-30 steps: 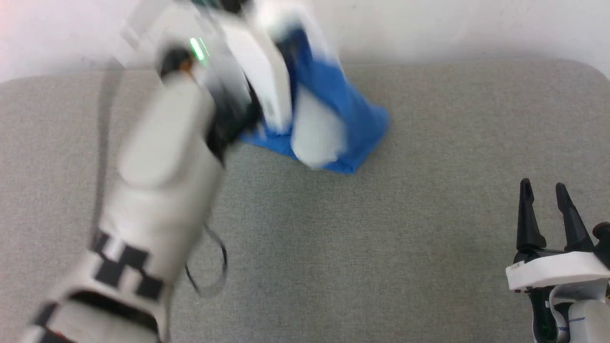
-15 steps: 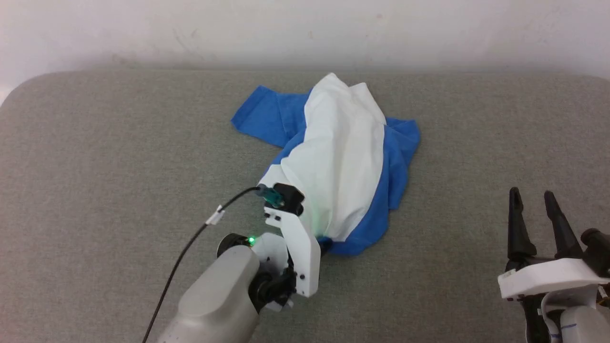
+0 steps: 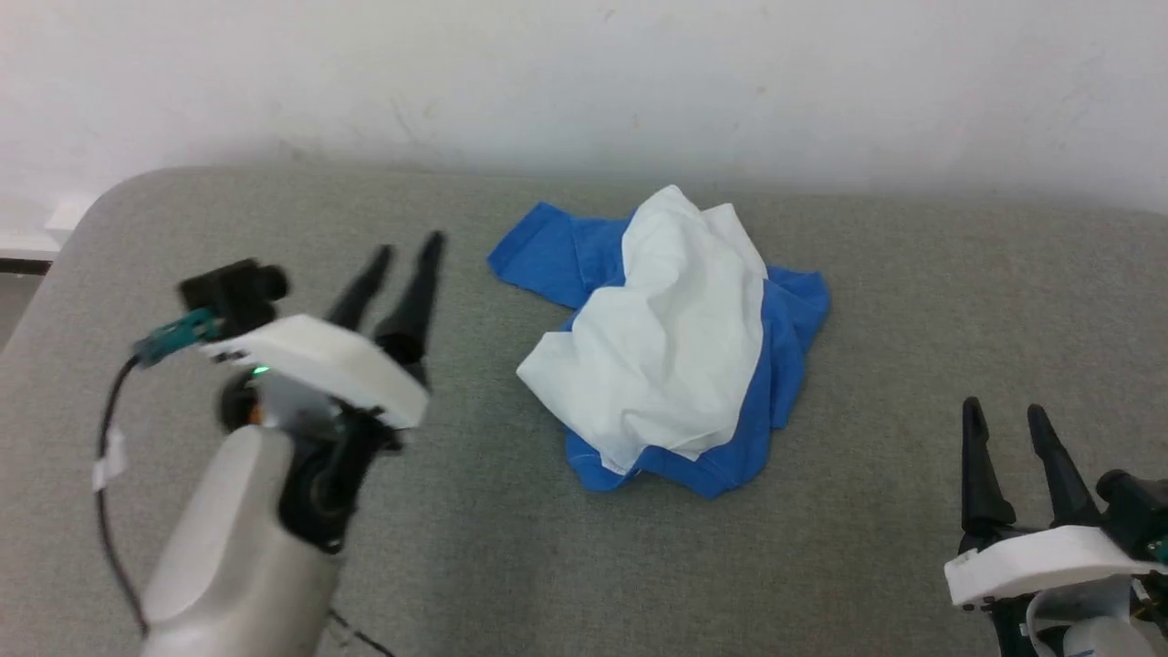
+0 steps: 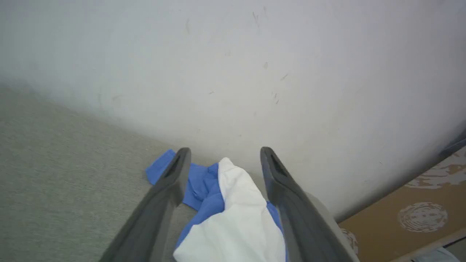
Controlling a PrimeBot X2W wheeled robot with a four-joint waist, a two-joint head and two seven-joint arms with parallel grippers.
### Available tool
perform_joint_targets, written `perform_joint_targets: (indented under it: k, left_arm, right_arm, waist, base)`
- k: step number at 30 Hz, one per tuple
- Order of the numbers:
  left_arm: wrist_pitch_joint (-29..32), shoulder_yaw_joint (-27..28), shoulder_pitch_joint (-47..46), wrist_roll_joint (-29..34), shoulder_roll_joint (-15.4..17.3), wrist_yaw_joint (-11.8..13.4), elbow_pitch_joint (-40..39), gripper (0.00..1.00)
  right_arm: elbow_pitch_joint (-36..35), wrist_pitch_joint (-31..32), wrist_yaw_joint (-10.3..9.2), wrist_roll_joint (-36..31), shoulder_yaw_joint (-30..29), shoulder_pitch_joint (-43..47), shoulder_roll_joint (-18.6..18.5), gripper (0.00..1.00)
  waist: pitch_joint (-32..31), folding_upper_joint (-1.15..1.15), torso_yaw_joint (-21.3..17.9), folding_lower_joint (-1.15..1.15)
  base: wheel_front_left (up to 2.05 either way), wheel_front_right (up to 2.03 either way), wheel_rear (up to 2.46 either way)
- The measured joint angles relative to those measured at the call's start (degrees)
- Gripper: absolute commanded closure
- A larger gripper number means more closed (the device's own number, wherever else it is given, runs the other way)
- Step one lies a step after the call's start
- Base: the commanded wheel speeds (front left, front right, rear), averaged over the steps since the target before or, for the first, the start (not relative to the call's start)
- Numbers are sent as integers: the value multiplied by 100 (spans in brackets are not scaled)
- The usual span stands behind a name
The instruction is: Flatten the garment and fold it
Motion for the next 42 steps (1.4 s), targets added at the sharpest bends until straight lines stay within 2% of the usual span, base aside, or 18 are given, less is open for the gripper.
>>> perform_joint_targets:
  k: [2, 5, 7, 11, 15, 23, 28, 34, 42]
  left_arm:
    - [-563, 110, 153, 452, 264, 68, -29, 0]
    - [-1445, 203, 408, 1014, 472, 174, 37, 0]
    - [-1823, 254, 553, 1293, 494, 266, 113, 0]
    - [-1983, 96, 758, 2013, 482, 268, 232, 0]
    - [-1986, 118, 992, 2537, 342, 377, 191, 0]
    - [-1990, 255, 1469, 2833, 131, 453, 250, 0]
    - [-1990, 349, 1656, 2838, -13, 358, 241, 0]
    - [-1990, 439, 1709, 2919, -114, 133, 127, 0]
    - [-1990, 520, 1663, 3165, -237, 33, 85, 0]
  right_arm:
    - [56, 0, 0, -1, 79, -1, -4, 0]
    - [151, 0, 0, -3, 154, 0, 7, 0]
    - [174, 0, 0, -9, 152, 1, 5, 0]
    - [144, 0, 0, -131, 162, 65, 2, 0]
    - [87, 0, 0, -167, 176, 130, 2, 0]
    - [218, 10, 0, -182, 363, 213, 2, 0]
    - [587, 506, 0, -126, 443, 146, 4, 0]
    - [754, 1150, 0, -220, 531, -470, -1, 0]
    - [1485, 3070, 0, -840, 1112, -1784, 2, 0]
  waist:
    - [-41, 0, 48, 1]
    - [-103, 0, 105, 0]
    - [-147, 0, 136, 1]
    - [-243, 0, 201, 1]
    - [-327, 0, 208, 0]
    - [-380, 0, 11, 1]
    - [-347, 0, -56, 0]
    - [-208, 0, -26, 1]
    - [121, 0, 78, 2]
  base:
    - [0, 0, 0]
    - [0, 0, 0]
    - [0, 0, 0]
    - [0, 0, 0]
    - [0, 0, 0]
    - [0, 0, 0]
    - [0, 0, 0]
    - [0, 0, 0]
    - [0, 0, 0]
